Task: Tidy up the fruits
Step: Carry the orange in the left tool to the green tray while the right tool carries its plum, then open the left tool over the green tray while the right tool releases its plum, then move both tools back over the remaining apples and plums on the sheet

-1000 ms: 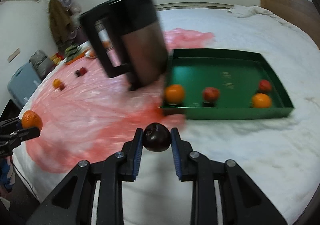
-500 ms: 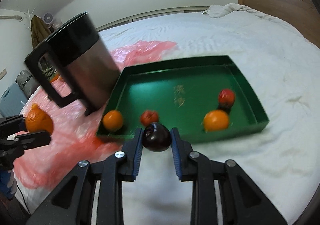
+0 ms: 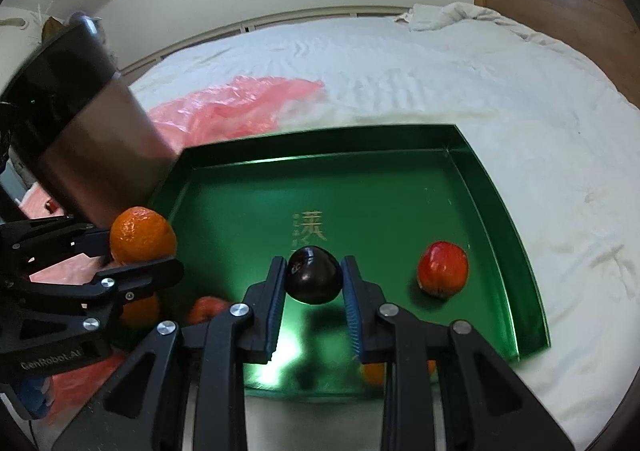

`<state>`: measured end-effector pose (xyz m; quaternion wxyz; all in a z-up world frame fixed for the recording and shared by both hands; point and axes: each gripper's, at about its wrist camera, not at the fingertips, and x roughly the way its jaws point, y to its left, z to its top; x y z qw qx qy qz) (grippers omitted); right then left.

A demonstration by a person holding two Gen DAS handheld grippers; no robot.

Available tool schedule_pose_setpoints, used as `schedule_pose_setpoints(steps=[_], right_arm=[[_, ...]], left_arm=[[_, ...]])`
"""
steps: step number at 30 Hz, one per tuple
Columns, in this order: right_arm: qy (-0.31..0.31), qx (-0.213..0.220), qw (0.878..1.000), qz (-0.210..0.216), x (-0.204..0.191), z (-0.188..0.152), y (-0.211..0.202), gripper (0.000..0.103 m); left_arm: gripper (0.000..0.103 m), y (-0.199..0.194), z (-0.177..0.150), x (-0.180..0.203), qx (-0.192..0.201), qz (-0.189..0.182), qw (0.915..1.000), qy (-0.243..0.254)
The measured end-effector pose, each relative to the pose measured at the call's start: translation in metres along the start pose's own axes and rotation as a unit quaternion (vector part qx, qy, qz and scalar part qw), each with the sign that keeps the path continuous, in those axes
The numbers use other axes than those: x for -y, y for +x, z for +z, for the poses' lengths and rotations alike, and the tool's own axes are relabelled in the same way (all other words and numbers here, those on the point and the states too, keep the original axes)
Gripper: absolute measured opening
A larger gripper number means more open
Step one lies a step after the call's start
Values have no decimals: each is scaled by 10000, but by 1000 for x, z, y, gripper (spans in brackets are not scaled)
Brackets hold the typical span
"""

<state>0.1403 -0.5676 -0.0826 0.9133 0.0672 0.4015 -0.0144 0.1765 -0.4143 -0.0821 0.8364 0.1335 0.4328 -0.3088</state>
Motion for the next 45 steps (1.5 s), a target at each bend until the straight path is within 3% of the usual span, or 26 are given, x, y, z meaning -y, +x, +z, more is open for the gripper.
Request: schedule_pose_setpoints(steps=[10, 16, 18, 19, 20, 28, 35, 45], right_arm=[[-156, -228, 9994, -229, 9, -2, 26, 13], [-165, -260, 9992, -268, 9, -2, 26, 14], [-165, -255, 9991, -306, 10, 0, 28, 32], [-166, -239, 9990, -328, 9, 0, 27, 49], [-169, -222, 9990, -346, 9, 0, 26, 57], [-142, -148, 9989, -429, 7, 3, 11, 66], [-87, 15, 9987, -508, 5, 6, -17, 67], [56, 153, 9980, -614, 0, -8, -67, 69]], left_arm=[[39, 40, -1, 6, -318, 62, 9995, 17], [39, 42, 0, 8, -325, 113, 9994, 17], [40, 40, 1, 9, -301, 176, 9994, 37], [42, 39, 2, 10, -274, 199, 9994, 51], [46, 38, 3, 11, -253, 220, 9994, 47], [51, 15, 6, 14, -77, 280, 9996, 66], [52, -17, 1, 19, 86, 266, 9995, 143], [60, -71, -28, 23, 254, 146, 9996, 60]])
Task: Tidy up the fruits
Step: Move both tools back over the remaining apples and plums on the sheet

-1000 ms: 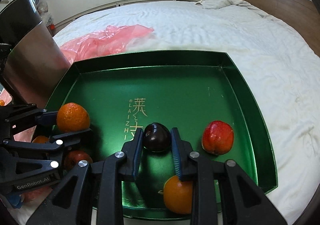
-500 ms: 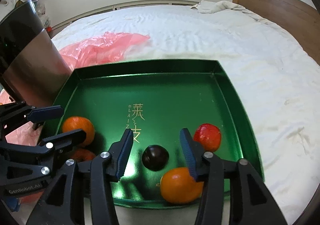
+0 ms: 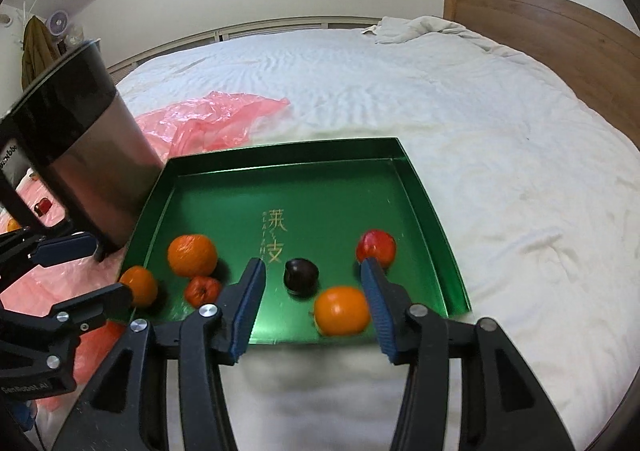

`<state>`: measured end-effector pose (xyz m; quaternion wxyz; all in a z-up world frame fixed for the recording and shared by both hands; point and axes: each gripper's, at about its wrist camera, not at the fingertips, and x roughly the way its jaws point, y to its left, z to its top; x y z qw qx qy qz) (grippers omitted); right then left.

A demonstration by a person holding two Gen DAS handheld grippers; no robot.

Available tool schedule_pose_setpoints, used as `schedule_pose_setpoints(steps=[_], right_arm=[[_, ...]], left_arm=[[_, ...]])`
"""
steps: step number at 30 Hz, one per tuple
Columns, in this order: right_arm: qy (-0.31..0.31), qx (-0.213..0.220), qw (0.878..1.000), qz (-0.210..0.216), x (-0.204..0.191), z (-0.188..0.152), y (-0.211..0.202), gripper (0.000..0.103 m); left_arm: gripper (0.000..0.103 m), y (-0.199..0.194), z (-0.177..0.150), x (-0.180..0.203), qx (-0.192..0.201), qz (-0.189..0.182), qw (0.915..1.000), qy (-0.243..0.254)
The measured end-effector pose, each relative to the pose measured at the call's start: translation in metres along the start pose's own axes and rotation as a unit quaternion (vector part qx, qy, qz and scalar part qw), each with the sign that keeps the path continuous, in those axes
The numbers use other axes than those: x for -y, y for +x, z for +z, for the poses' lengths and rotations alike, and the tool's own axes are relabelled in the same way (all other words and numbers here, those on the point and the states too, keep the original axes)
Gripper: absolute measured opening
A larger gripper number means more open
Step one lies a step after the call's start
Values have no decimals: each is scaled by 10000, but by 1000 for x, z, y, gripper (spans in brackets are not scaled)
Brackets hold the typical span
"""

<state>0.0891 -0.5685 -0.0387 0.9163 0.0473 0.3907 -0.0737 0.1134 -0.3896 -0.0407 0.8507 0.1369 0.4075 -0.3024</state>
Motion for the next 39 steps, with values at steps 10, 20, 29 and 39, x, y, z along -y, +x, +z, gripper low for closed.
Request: schedule_pose_setpoints(steps=[10, 20, 29, 39], right_arm=[[-93, -77, 9999, 37, -19, -28, -36, 76], [-114, 66, 9993, 354, -48, -49, -78, 76], [-393, 275, 9964, 700, -95, -63, -114, 76], [-786, 359, 9886, 1233, -162, -73, -133, 76]], left_arm=[[63, -43, -30, 0, 77, 157, 9998, -44], [74, -91, -65, -18, 188, 435, 9985, -281], [75, -133, -103, -54, 259, 864, 9946, -514], [77, -178, -139, -109, 395, 1501, 9833, -947]])
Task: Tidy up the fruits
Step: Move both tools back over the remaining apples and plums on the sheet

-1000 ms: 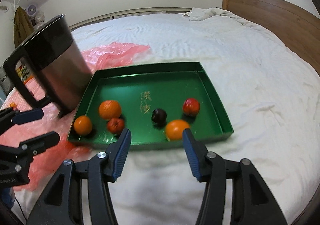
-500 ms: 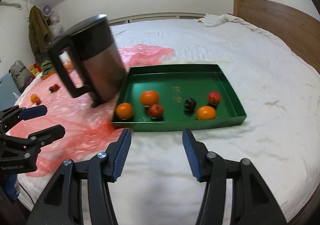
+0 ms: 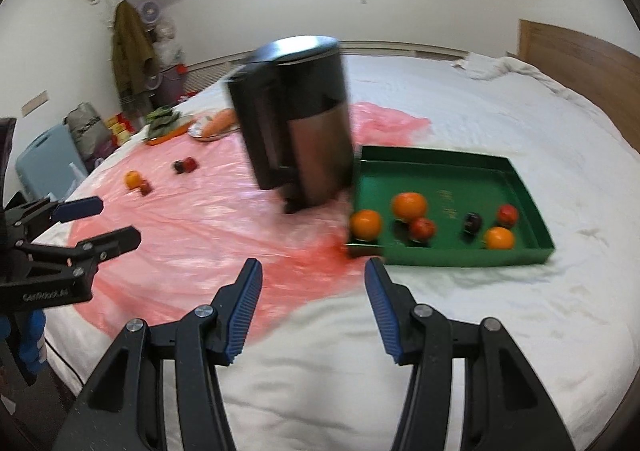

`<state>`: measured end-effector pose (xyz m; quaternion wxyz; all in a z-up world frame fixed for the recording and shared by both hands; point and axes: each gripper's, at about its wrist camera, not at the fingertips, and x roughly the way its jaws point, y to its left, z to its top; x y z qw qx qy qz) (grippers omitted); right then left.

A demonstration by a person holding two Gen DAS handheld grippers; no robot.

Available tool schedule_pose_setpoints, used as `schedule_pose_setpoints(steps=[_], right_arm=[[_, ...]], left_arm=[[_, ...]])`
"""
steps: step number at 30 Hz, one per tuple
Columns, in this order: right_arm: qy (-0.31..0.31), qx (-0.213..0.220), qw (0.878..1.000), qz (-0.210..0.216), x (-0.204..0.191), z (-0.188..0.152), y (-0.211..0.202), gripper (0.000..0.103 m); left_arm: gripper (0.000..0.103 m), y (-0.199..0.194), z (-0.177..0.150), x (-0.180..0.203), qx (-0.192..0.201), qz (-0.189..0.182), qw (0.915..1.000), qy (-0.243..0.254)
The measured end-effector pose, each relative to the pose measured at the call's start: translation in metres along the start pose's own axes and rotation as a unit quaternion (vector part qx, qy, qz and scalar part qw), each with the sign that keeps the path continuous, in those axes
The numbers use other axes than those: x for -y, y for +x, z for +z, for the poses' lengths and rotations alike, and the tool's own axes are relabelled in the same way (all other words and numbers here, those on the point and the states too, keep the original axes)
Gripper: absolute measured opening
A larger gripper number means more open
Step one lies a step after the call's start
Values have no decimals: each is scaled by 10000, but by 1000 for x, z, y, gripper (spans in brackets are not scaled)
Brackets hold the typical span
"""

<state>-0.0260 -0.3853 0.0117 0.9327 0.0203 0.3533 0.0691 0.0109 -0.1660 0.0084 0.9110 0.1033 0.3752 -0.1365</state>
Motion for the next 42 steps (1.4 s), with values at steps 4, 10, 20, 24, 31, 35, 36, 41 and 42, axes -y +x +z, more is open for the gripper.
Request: schedule_pose_setpoints(steps=[4, 10, 20, 24, 31, 35, 36, 41, 42], right_arm=[[-253, -27, 9994, 244, -34, 5, 6, 76], [-495, -26, 9973, 538, -77, 17, 23, 76], [-733, -208, 9925, 961, -128, 50, 86, 76], [-873, -300, 9888, 1169, -149, 75, 125, 76], [-1294, -522, 9804, 1388, -183, 116, 209, 76], [-1534, -765, 9756, 1372, -197, 126, 259, 76], [-1564, -829, 9747, 1368, -200, 128, 273, 76], [-1758, -1037, 9695, 1357, -209, 136, 324, 76], [-1799, -1060, 9685, 1357, -210, 137, 331, 76]], left_arm=[[77, -8, -8, -31, 66, 207, 9996, -195], [77, -3, -14, -83, 94, 452, 9975, -536], [77, 30, -18, -167, 48, 729, 9920, -1031], [77, 50, -13, -194, 37, 775, 9900, -1178], [77, 100, -5, -247, -107, 674, 9824, -1741], [77, 132, -2, -260, -240, 625, 9789, -1931], [77, 141, -1, -261, -274, 620, 9792, -1913], [69, 170, 3, -260, -408, 574, 9802, -1852], [69, 175, 4, -261, -430, 571, 9804, -1838]])
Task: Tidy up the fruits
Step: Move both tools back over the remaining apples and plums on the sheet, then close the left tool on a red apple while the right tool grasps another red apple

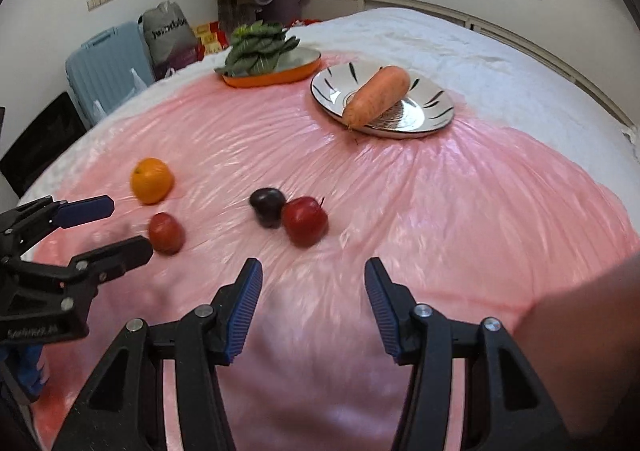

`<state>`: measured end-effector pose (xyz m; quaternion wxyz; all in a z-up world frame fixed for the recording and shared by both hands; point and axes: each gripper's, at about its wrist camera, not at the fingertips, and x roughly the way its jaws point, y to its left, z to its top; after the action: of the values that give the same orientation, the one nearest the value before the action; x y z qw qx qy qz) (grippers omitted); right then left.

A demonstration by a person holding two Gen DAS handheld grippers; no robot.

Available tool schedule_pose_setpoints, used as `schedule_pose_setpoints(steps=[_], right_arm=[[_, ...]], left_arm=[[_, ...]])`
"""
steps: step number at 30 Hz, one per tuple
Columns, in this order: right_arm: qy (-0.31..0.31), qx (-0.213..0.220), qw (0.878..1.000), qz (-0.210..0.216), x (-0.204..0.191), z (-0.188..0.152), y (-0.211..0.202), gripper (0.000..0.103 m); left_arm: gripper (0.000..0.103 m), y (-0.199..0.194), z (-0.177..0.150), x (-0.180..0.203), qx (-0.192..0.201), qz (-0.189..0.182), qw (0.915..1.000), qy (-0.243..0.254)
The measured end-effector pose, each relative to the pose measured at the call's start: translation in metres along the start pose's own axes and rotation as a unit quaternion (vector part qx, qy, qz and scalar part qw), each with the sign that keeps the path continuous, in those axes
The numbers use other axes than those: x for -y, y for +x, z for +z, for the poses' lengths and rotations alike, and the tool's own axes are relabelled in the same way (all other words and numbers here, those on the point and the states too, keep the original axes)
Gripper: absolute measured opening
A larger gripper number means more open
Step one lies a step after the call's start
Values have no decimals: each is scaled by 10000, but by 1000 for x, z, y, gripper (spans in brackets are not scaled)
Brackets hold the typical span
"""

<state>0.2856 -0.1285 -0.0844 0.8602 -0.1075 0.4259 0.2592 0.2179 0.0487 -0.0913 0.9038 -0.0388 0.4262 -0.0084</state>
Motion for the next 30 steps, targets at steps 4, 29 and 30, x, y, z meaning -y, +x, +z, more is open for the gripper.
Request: schedule_pose_setpoints(steps=[4, 29, 30], right_arm=[[-113, -98, 9999, 49, 5, 10, 20, 75], [-519, -293, 9979, 267, -4, 36, 56, 51], [-528, -294, 9978, 279, -4, 37, 56, 51]], left_arm=[[65, 13, 1, 0, -79, -15, 10000, 32], [47, 35, -1, -1, -218, -93, 9997, 19], [47, 35, -1, 0, -221, -97, 9997, 22]])
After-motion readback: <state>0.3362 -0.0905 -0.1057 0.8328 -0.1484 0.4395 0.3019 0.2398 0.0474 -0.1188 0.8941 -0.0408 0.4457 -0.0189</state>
